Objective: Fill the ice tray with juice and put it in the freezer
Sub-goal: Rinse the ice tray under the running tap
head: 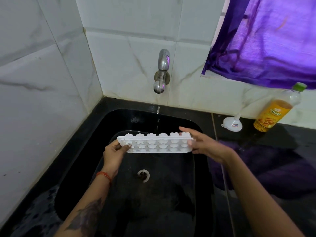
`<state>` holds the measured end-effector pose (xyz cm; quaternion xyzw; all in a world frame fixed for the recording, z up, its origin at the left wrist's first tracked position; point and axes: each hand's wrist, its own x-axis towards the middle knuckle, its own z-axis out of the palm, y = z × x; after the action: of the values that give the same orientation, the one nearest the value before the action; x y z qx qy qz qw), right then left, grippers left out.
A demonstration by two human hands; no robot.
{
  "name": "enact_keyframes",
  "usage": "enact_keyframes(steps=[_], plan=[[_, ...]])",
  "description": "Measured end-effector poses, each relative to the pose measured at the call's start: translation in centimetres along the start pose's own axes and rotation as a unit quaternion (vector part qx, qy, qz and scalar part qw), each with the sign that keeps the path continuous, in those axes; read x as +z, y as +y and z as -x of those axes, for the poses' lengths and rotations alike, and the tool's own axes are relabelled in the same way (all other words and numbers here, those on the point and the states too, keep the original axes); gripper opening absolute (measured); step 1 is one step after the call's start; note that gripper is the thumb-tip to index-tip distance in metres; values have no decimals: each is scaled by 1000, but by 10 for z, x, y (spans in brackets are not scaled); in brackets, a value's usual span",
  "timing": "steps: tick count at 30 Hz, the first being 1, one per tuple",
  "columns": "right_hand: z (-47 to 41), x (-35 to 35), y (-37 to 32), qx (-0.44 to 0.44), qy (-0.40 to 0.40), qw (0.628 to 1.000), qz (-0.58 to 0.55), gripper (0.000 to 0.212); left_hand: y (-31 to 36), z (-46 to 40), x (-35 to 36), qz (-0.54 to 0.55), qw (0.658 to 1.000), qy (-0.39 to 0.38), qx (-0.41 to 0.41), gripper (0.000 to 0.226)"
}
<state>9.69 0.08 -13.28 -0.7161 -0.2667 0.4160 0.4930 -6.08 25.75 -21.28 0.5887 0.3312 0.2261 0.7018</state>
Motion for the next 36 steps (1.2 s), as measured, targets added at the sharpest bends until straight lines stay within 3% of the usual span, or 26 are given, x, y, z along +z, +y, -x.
enact_keyframes(steps=[2,4,6,9,11,13,16,21,24,27,31,34,36], plan=[[10,16,15,-45,62,993,89,64,0,8,5,-15,1000,-8,-2,21],[13,26,15,-86,172,962,195,47,3,14,11,-31,999,-18,2,21],[21,28,4,-131,220,935,246,32,10,18,15,-39,999,-26,26,26],[39,28,-14,-234,281,882,298,29,30,23,10,-55,987,-63,137,38],[51,40,-15,-296,346,834,311,34,35,26,3,-122,965,-76,219,43],[55,57,1,-300,365,815,336,34,28,26,-3,-184,953,-95,222,47],[58,75,23,-229,331,853,332,32,9,29,-16,-203,961,-144,120,44],[64,75,15,-292,405,782,373,36,6,32,-18,-159,963,-136,172,45],[66,82,23,-234,389,815,361,34,0,32,-18,-168,964,-159,134,42],[71,80,29,-210,401,824,341,35,-6,35,-22,-170,960,-159,157,36],[67,73,30,-97,392,865,297,32,-8,36,-15,-170,974,-99,113,22],[69,59,27,-76,444,859,243,37,-3,38,-7,-182,976,-58,104,10],[75,43,26,-60,445,882,145,40,3,42,2,-199,974,-24,106,8]])
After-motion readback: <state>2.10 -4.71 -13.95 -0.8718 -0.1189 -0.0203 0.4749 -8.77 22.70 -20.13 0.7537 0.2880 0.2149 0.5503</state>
